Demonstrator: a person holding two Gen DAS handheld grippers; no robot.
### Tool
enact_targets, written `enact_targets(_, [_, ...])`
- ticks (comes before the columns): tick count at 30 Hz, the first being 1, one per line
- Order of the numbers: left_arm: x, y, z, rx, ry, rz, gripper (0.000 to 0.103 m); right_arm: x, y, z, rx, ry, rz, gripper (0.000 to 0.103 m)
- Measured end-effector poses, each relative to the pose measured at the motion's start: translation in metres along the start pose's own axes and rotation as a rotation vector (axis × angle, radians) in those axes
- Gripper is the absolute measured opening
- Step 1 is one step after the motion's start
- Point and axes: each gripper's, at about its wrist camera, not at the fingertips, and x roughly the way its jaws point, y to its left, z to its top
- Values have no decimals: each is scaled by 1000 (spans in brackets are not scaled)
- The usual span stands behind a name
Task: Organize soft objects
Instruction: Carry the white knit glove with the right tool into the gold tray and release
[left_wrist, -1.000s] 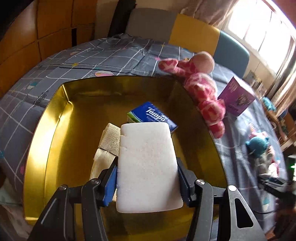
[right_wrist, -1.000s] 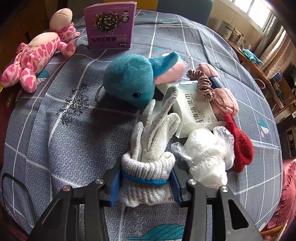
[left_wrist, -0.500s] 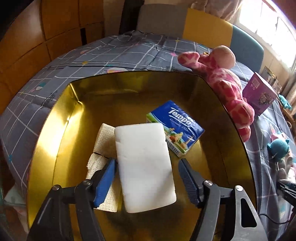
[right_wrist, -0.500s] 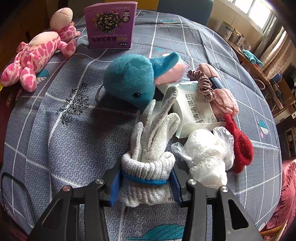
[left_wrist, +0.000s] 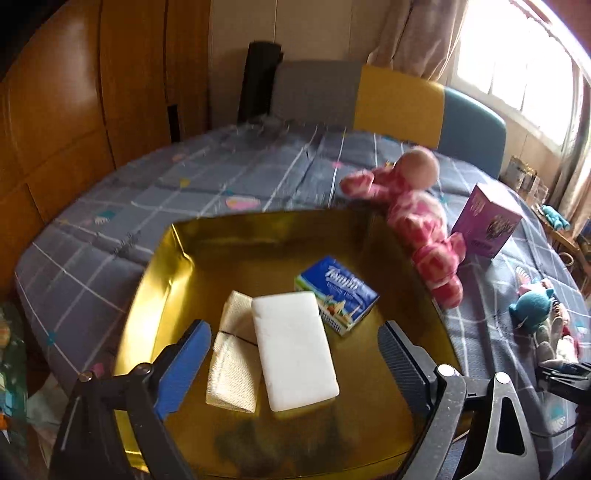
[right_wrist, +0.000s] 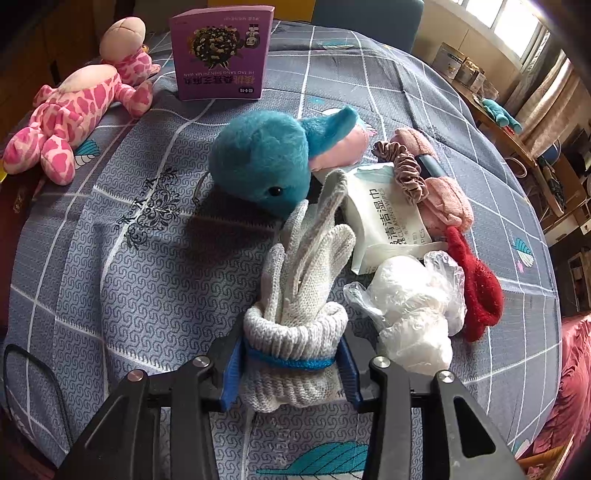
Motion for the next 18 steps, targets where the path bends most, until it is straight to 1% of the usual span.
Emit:
enact_targets(2, [-8, 1, 1, 6, -19, -3, 98, -3, 1, -3, 10, 2, 10, 42])
enact_targets(5, [-15, 0, 2, 11, -32, -6, 100, -9, 6, -8, 20, 0, 50, 42])
enact_targets(13, [-20, 4, -4, -2, -14, -8, 103, -34, 32, -18, 22, -33, 194, 42])
enact_targets(18, [-20, 9, -7, -13, -8, -10, 103, -45, 60, -15, -7, -62, 249, 42])
